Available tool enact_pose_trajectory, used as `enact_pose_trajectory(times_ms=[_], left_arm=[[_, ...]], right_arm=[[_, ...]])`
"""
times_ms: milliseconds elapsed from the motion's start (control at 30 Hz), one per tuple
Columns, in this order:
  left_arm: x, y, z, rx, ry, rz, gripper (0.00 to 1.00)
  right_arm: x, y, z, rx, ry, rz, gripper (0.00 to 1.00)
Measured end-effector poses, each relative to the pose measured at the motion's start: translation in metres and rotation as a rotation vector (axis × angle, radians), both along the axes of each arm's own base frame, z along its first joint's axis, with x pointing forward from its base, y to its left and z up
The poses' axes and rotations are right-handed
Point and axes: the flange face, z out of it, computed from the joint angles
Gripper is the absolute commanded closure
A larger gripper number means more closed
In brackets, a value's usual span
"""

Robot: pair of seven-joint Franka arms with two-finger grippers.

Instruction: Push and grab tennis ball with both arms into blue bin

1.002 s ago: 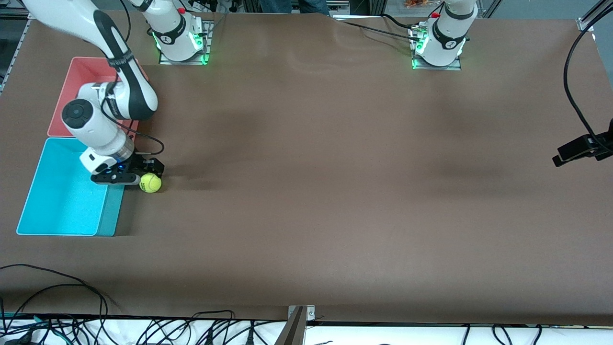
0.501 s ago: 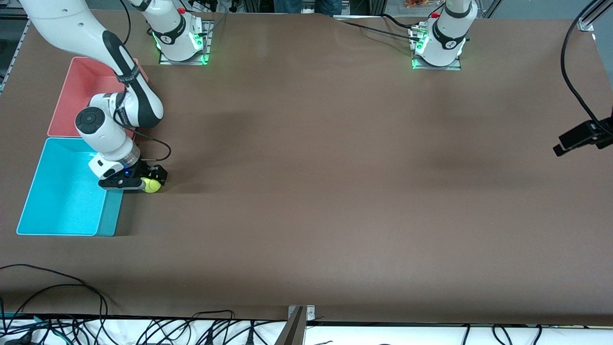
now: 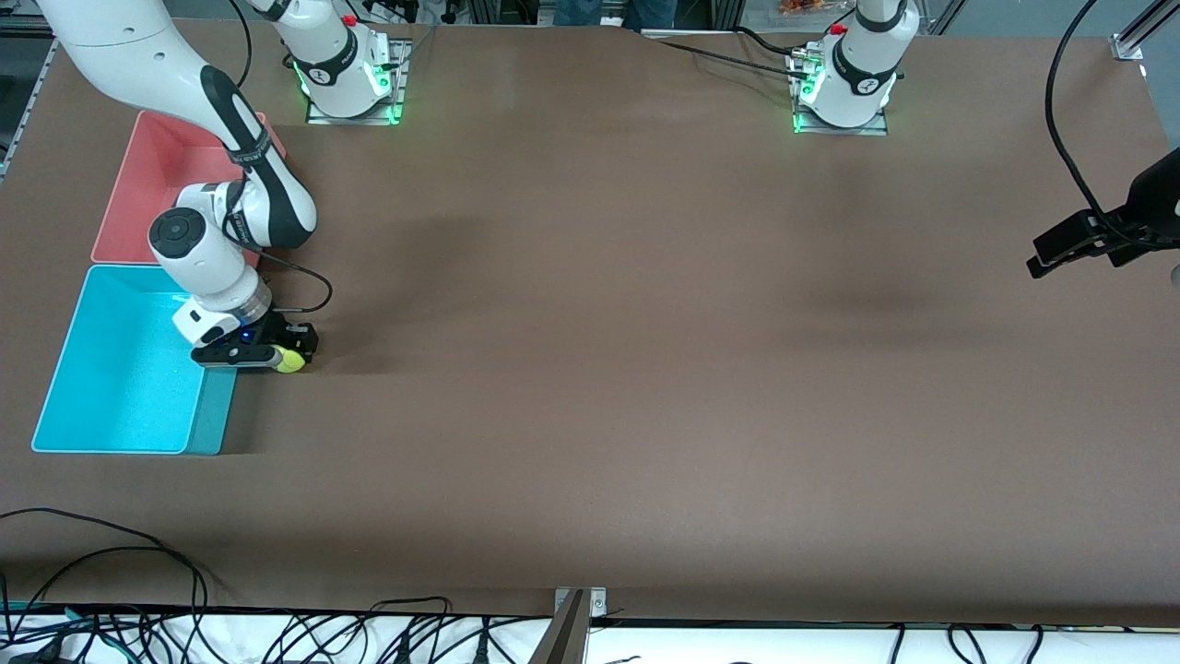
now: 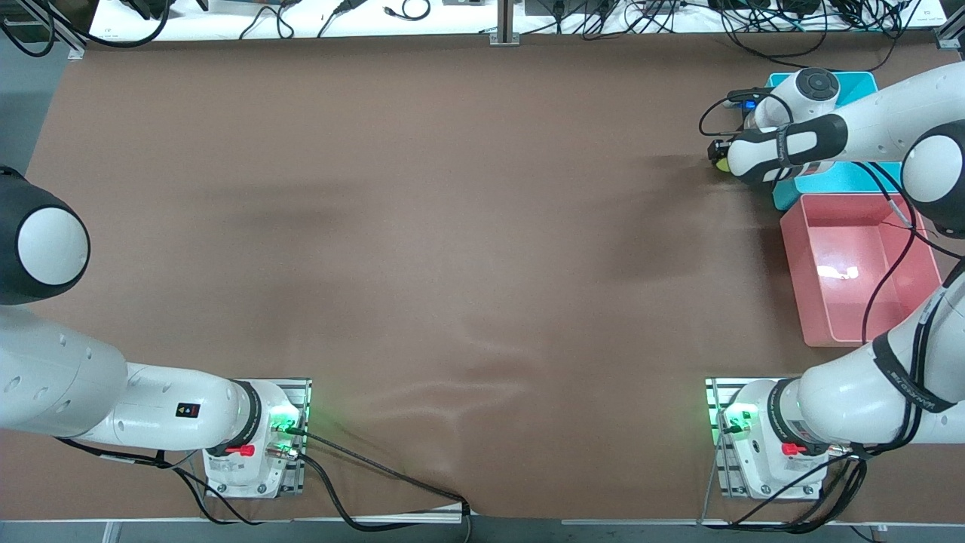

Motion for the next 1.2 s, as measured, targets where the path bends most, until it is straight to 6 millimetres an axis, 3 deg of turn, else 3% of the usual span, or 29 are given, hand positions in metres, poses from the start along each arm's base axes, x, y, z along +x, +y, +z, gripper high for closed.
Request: enact_pose_trajectory(times_ms=[434, 734, 1002, 1202], left_arm=[[0.0, 0.01, 0.001, -0.007, -0.003, 0.018, 0.0], [0.001, 0.01, 0.002, -0.007, -0.015, 0.019, 0.0], [0.002, 0.01, 0.002, -0.007, -0.017, 0.019, 0.0], [0.002, 0.01, 0.002, -0.007, -0.017, 0.019, 0.0]], right_arm=[[0.019, 0.002, 0.044, -0.018, 0.013, 0.004, 0.58], [0.052, 0.004, 0.104, -0.057, 0.176, -0.017, 0.58], [0.07, 0.015, 0.153, -0.078, 0.284, -0.021, 0.58], [0.074, 0.002, 0.182, -0.089, 0.356, 0.033, 0.58]])
